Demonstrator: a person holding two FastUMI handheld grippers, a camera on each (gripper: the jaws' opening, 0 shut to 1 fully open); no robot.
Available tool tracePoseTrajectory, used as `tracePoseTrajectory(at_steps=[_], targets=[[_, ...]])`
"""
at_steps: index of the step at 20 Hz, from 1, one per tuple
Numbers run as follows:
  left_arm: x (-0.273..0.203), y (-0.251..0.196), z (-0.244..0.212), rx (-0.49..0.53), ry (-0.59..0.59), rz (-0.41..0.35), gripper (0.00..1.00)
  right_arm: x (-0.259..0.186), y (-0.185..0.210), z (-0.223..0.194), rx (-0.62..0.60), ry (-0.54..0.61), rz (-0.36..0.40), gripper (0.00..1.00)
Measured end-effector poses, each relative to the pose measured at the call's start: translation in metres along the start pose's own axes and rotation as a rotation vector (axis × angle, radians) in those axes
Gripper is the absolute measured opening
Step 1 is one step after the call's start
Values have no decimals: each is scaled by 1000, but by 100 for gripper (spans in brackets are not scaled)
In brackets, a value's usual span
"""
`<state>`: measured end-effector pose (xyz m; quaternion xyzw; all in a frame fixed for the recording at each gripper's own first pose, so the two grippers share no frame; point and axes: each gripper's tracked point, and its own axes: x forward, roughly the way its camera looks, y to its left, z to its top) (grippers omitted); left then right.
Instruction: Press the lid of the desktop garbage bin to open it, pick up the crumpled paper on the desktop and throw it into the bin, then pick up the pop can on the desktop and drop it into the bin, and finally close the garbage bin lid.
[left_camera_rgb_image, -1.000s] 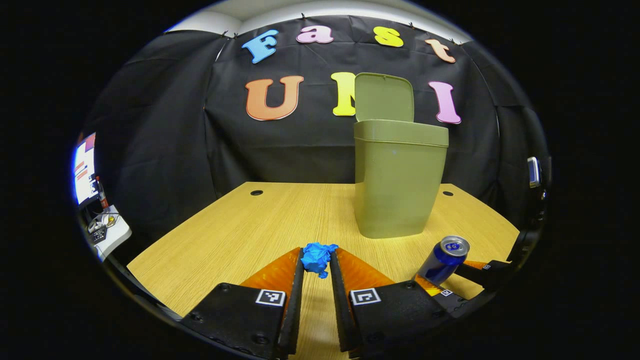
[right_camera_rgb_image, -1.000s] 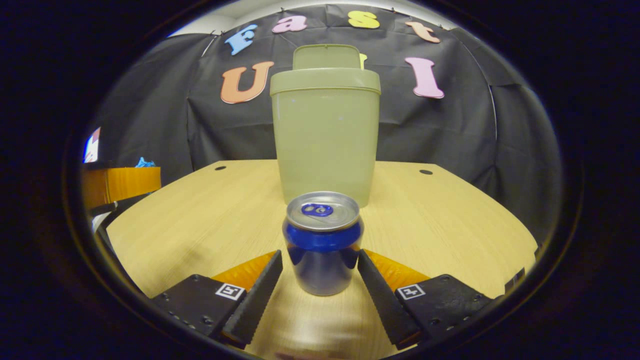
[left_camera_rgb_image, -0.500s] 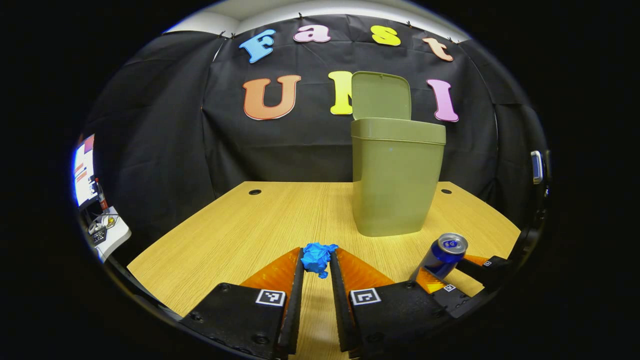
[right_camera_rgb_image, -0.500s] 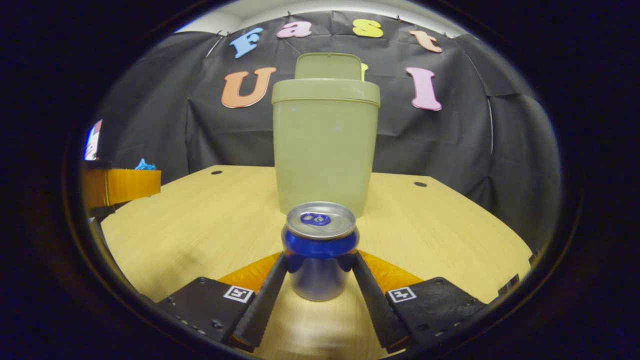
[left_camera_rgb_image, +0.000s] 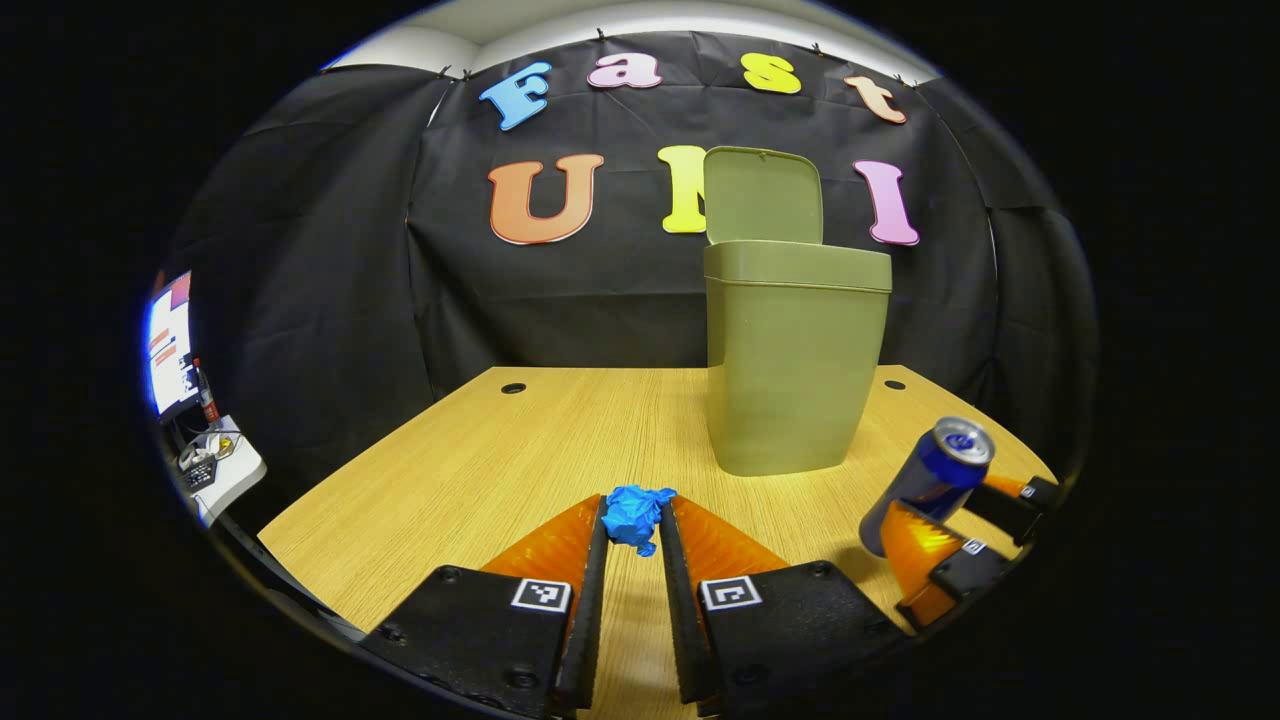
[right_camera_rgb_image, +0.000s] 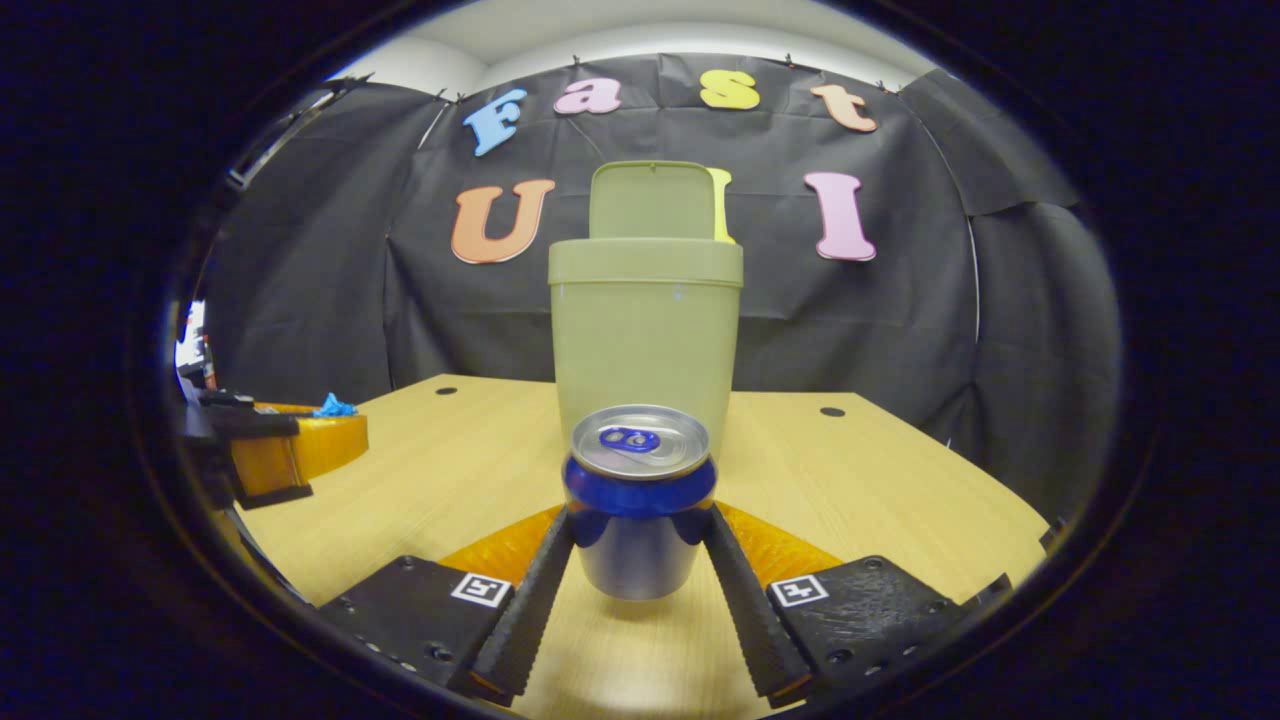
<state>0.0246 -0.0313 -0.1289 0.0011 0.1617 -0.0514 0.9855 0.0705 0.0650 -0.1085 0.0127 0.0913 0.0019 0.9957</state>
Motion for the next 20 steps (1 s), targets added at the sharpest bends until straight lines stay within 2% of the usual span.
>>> tracePoseTrajectory(at_steps=[5,7,10,15,20], targets=[[-7,-8,4,-4,-10,-7,33,-36,-13,49,-23,-119,-14,79],[-15,-5,9,17,-21,15,34,-48,-20,64,-33,-153,-25,79],[-27,-8,21,36,-62,30,33,-64,-32,78,-19,-174,-26,79],[-47,-13,43,-39,-112,11,33,-89,-54,103,8,-214,-37,79],[-48,-19,86,-56,-158,-14,33,-94,-66,108,49,-212,-35,78]])
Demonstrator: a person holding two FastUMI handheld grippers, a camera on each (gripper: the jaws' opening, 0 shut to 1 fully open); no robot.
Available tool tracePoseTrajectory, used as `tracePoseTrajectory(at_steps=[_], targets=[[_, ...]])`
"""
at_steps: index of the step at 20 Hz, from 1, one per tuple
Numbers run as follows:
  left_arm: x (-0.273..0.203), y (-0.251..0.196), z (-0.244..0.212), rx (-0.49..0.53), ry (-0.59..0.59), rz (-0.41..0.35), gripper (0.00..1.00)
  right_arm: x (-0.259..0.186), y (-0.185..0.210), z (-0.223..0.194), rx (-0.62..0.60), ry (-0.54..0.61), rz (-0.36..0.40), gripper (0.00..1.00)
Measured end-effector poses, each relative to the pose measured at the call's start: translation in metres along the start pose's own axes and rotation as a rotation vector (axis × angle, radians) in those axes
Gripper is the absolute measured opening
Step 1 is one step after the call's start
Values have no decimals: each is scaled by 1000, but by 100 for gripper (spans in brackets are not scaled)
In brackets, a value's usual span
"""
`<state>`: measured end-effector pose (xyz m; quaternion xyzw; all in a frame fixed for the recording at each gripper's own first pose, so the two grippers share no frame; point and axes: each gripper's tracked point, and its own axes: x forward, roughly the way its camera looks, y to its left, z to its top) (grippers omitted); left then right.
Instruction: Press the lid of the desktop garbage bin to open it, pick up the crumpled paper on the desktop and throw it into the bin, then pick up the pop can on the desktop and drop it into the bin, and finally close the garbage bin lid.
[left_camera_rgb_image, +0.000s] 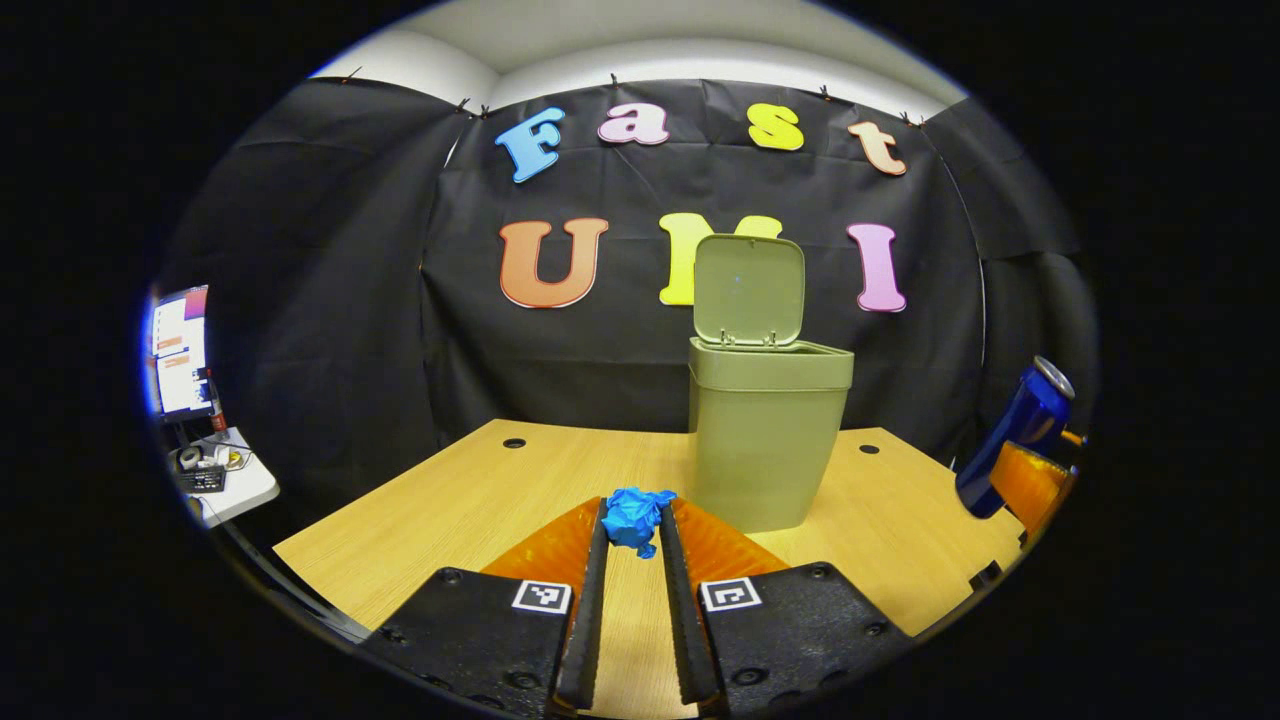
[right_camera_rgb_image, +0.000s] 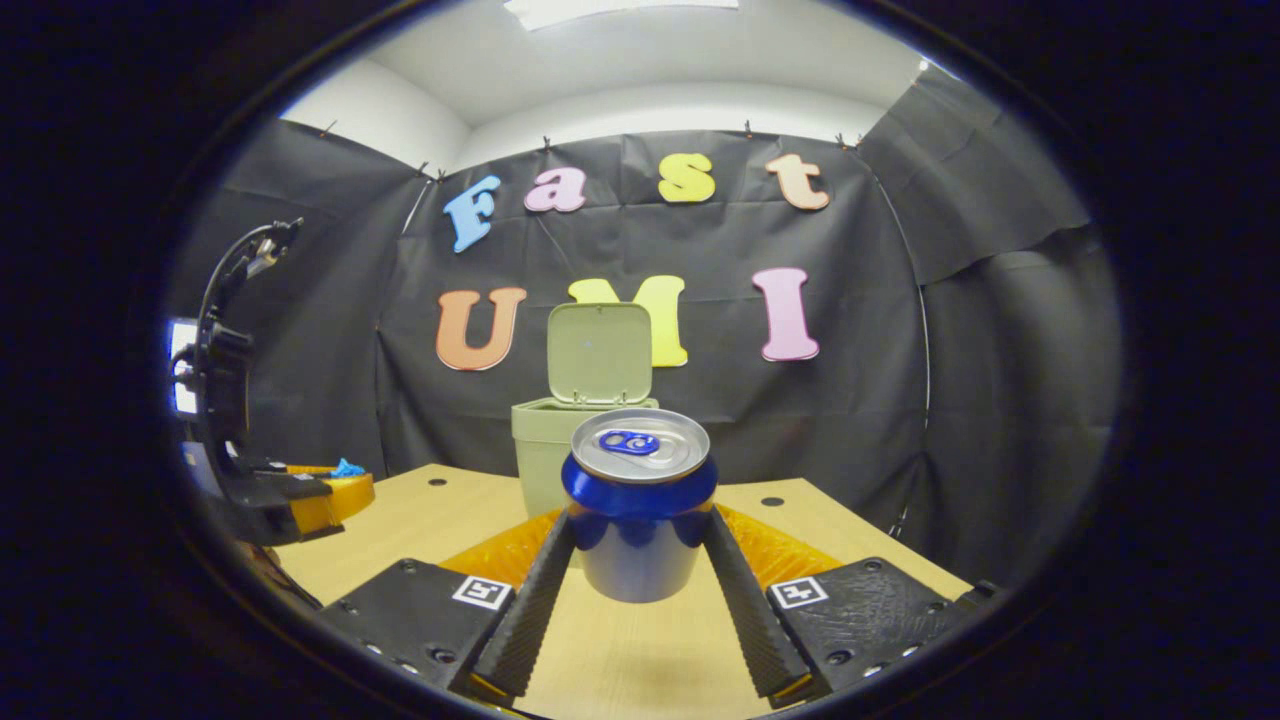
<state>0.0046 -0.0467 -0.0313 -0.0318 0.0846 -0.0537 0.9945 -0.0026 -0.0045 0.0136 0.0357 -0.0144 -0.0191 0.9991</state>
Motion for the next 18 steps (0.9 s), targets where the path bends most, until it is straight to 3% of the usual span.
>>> tracePoseTrajectory(at_steps=[11,15,18], targets=[[84,-50,97,53,-42,-87,33,2,-7,0,-1,19,6,79],[116,-66,137,17,-21,-111,36,7,-21,1,27,21,-14,79],[138,-83,160,-42,19,-145,33,8,-30,1,49,28,-24,79]])
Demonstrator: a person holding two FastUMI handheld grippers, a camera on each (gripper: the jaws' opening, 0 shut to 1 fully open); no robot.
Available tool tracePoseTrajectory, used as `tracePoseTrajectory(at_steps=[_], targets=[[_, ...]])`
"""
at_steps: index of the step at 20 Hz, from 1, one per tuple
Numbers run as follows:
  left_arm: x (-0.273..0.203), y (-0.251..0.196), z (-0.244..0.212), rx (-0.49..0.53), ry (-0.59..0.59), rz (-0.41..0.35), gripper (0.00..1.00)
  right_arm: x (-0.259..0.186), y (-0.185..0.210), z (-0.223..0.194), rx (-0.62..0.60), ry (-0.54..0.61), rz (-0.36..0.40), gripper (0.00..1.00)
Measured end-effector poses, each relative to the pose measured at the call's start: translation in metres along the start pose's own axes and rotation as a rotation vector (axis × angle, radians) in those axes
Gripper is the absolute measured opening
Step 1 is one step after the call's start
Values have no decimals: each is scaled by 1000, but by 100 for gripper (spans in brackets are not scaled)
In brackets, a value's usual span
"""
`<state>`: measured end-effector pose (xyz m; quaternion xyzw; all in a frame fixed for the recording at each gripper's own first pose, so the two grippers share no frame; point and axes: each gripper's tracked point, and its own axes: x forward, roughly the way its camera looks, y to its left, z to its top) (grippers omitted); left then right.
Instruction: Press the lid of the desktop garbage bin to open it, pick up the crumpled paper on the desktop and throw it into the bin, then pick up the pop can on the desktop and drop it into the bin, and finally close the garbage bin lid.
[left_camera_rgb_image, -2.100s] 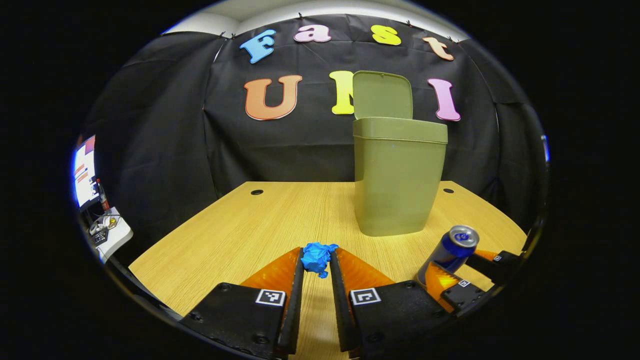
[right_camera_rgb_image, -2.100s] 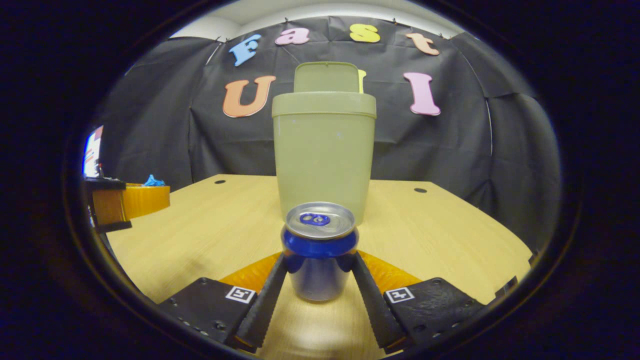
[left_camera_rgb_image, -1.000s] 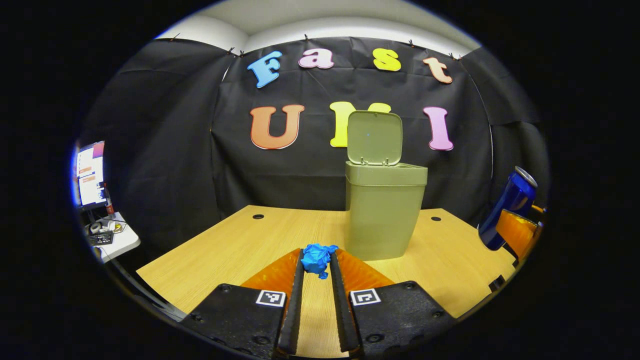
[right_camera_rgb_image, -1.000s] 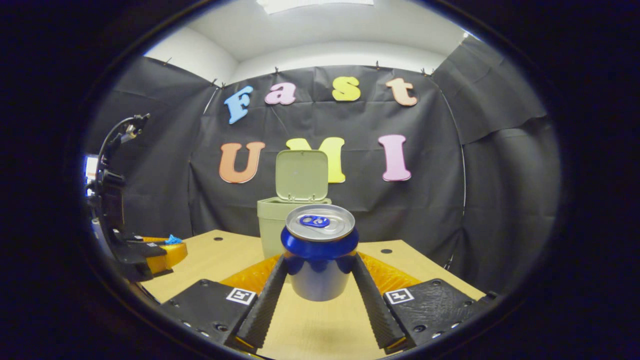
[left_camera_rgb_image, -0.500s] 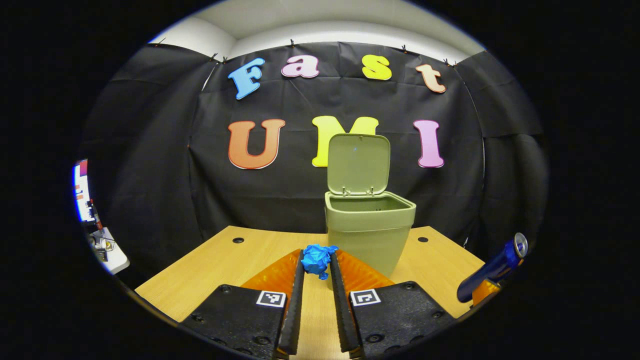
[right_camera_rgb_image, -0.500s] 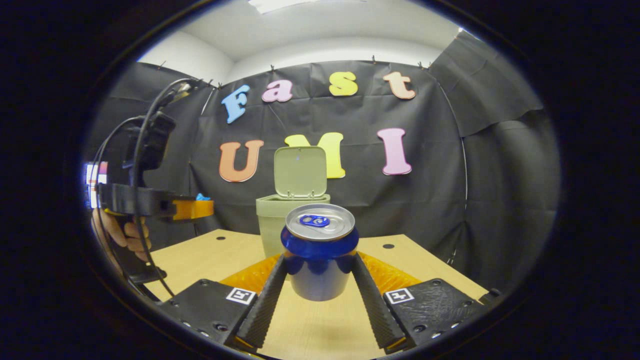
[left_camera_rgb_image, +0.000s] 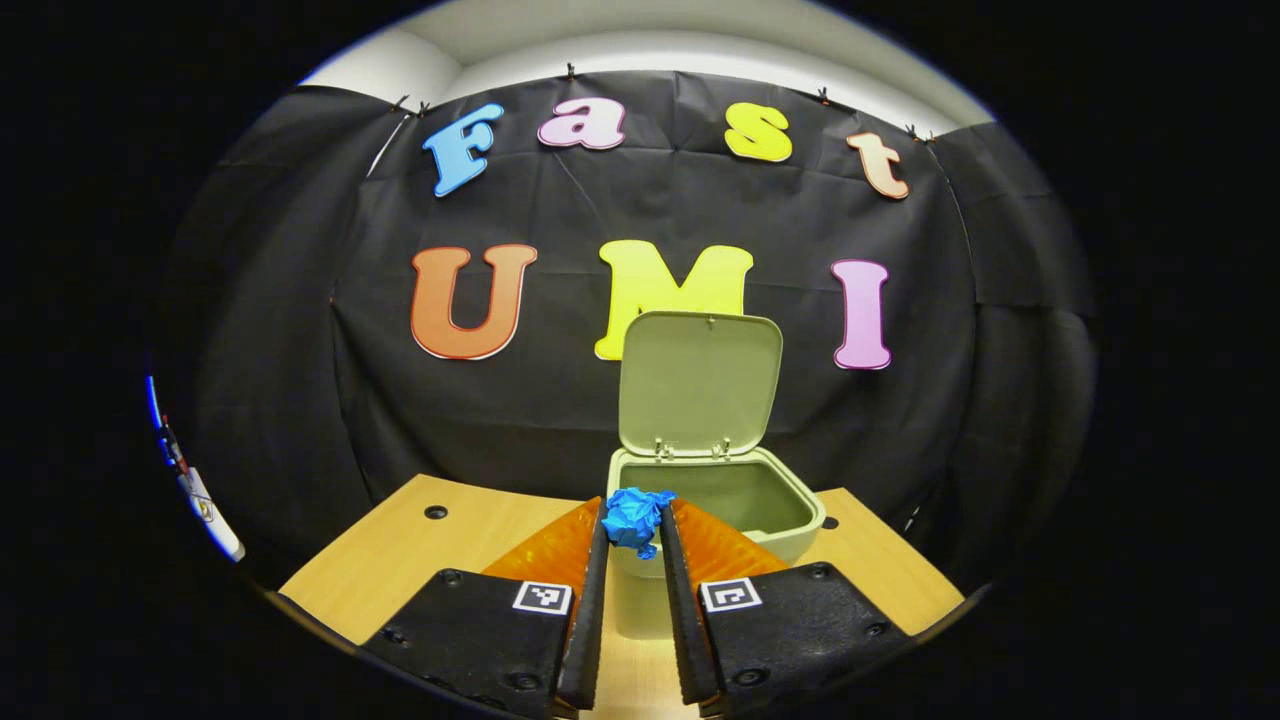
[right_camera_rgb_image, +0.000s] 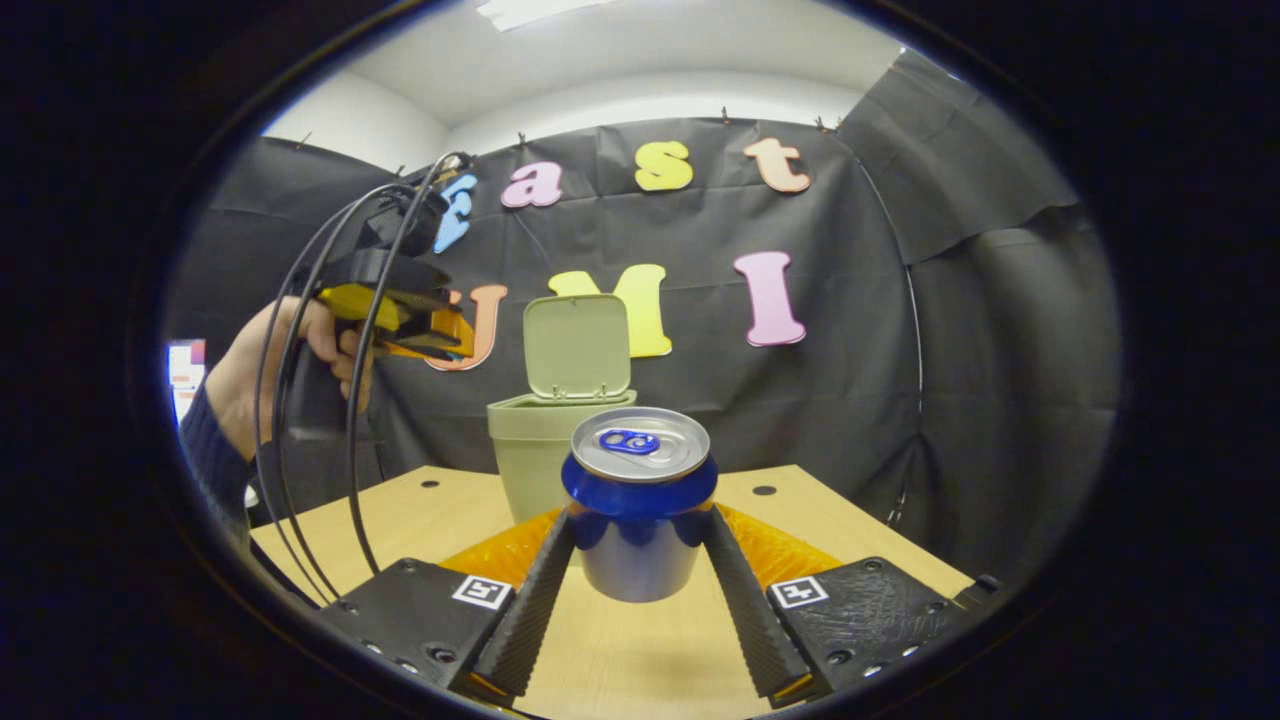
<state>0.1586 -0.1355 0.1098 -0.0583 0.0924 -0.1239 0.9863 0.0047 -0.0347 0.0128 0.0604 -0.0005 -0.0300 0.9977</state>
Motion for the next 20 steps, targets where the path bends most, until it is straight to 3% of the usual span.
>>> tracePoseTrajectory(at_steps=[3,7,10,13,15,20], targets=[[31,-3,24,29,-6,6,33,2,-2,-4,14,15,4,79],[78,-21,18,27,60,-12,33,8,0,-9,24,40,29,79],[104,-33,24,75,46,-26,33,12,-7,-8,39,46,25,79],[118,-36,16,98,62,-29,36,18,-21,-9,49,55,4,79],[118,-36,7,78,91,-24,33,19,-28,-10,67,62,-9,79],[111,-44,8,31,88,-79,37,26,-28,-16,86,80,-9,79]])
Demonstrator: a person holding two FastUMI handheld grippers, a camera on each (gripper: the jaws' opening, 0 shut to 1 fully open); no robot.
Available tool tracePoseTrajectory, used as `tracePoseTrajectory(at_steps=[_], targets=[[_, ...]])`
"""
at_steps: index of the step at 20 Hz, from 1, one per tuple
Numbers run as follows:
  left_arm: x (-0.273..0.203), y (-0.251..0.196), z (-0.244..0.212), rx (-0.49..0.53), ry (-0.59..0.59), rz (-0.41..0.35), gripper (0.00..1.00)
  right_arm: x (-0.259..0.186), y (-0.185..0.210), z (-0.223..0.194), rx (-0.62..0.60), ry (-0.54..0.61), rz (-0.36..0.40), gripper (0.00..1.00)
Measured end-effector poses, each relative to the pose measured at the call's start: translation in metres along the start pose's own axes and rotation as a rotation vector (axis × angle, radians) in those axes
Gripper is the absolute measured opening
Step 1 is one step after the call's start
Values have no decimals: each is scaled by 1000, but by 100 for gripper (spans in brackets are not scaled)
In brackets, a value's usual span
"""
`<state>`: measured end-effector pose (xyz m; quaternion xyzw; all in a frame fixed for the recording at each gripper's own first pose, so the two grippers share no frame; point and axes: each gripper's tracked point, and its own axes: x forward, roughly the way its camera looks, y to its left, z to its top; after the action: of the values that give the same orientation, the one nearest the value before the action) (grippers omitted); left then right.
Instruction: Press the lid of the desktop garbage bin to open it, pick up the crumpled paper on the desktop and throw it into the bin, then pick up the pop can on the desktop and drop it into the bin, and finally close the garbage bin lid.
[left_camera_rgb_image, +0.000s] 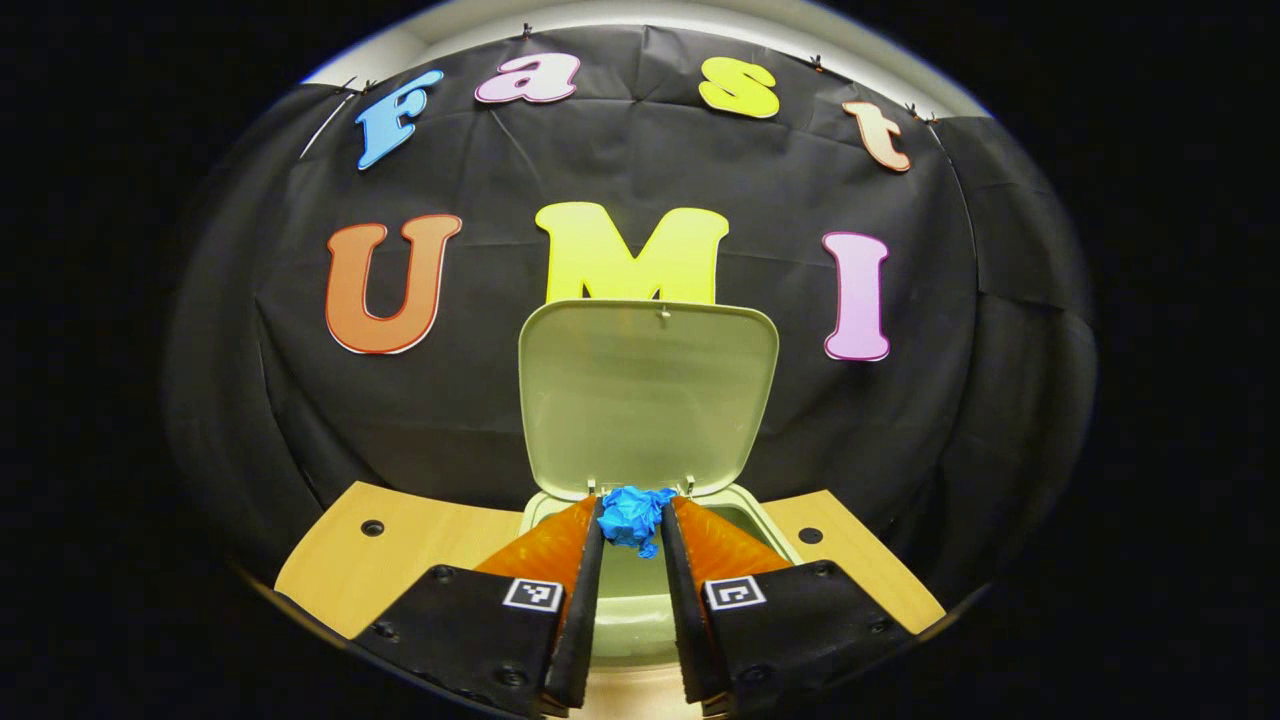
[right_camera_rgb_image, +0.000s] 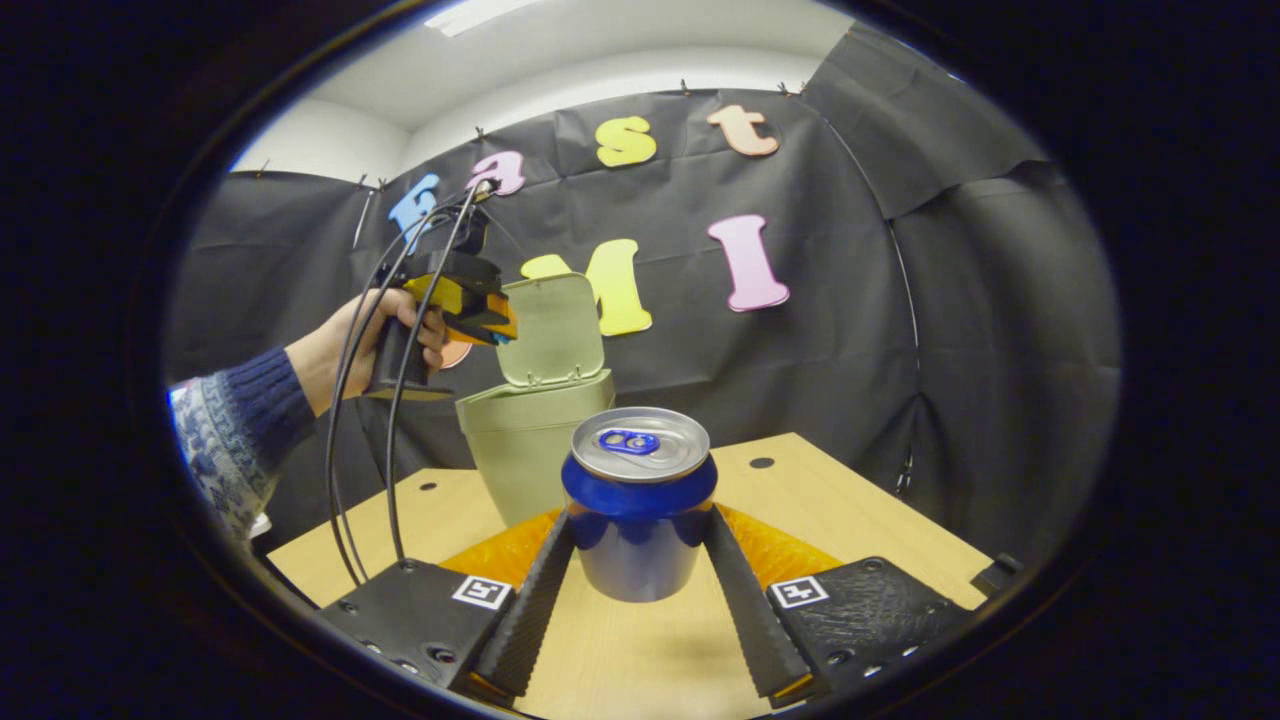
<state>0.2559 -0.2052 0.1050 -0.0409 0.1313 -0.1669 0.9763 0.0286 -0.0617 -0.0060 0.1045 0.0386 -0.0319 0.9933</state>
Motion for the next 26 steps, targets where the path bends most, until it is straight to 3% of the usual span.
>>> tracePoseTrajectory(at_steps=[1,2,4,8,17,18,19,20,24,26], targets=[[-1,-1,0,-6,-1,-13,40,1,-2,-4,1,7,-9,79],[-2,-3,0,-15,1,-22,51,2,-2,-5,4,13,-9,79],[-6,0,1,-24,0,-20,82,4,3,-9,5,24,-2,79],[-17,7,6,20,-39,-10,100,8,-1,-15,-20,35,-18,79],[-84,3,9,91,-197,8,98,8,-4,-13,-51,22,-44,79],[-92,3,5,122,-223,15,89,9,-4,-12,-63,21,-52,79],[-99,3,-1,151,-237,19,89,9,-5,-15,-73,23,-59,79],[-107,5,-11,164,-240,33,97,9,-6,-15,-80,22,-64,79],[-131,7,-54,179,-257,17,97,10,-4,-21,-88,33,-76,79],[-145,21,-72,189,-272,49,98,9,-1,-20,-95,34,-72,79]])
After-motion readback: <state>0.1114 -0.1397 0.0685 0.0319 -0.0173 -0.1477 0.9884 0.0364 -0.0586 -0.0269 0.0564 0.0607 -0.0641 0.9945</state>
